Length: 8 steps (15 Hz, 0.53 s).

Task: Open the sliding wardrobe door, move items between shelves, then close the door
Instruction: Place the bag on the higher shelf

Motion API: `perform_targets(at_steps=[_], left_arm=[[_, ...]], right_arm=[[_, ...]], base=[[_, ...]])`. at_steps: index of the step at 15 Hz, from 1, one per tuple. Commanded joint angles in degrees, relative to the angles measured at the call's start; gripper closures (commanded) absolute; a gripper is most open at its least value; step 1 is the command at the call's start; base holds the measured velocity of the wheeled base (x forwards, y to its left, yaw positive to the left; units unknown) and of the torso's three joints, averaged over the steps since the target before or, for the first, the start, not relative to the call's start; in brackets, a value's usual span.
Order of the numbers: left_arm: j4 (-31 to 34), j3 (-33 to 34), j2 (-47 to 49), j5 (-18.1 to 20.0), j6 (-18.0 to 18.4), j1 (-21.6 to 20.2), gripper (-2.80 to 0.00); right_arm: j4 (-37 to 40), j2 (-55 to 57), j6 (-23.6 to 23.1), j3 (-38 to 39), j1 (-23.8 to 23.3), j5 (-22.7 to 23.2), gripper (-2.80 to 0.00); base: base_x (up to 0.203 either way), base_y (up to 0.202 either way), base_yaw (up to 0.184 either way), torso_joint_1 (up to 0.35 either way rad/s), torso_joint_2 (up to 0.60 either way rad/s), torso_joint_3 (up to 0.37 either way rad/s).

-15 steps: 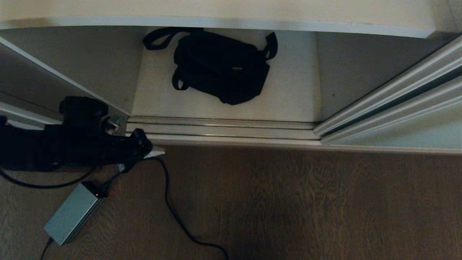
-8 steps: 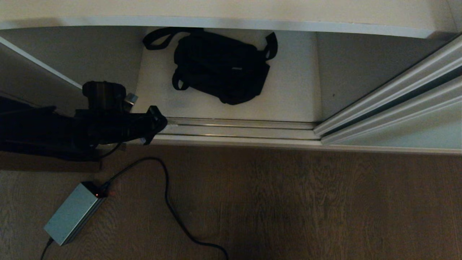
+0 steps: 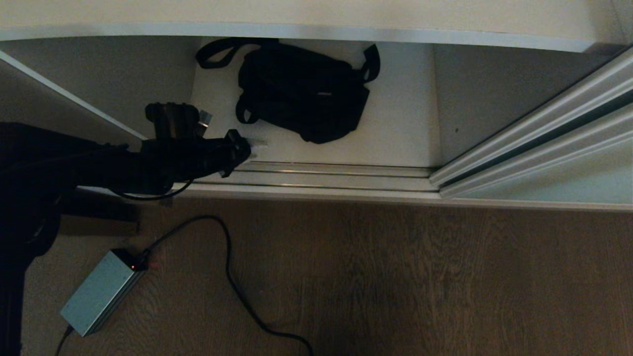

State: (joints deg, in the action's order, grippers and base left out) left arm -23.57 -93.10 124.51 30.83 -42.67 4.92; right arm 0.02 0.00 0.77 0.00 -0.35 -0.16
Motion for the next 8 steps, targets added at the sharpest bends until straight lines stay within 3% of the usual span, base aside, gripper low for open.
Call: perform_targets(at_steps=[1, 3, 6, 8], left_arm=[[-1.6, -5.0, 6.0, 0.0, -0.2, 0.1, -2.80], [-5.4, -5.6, 9.0, -0.5, -0.1, 0.1, -2.80], [-14.3, -7.2, 12.3, -5.8, -1.5, 0.5, -2.80], [-15.0, -7.7, 12.5, -6.7, -1.9, 0.8, -2.80]], right_arm=[[0.1, -0.1, 0.0, 0.1, 0.0, 0.0, 0.00], [0.0, -0.1, 0.0, 0.1, 0.0, 0.0, 0.00], [0.0, -0.1, 0.0, 0.1, 0.0, 0.0, 0.00], [0.0, -0.1, 0.0, 0.1, 0.0, 0.0, 0.00]], base=[[0.000, 0.000, 0.000, 0.000, 0.00, 0.000], [0.000, 0.000, 0.000, 0.000, 0.00, 0.000], [0.000, 0.000, 0.000, 0.000, 0.00, 0.000], [0.000, 0.000, 0.000, 0.000, 0.00, 0.000]])
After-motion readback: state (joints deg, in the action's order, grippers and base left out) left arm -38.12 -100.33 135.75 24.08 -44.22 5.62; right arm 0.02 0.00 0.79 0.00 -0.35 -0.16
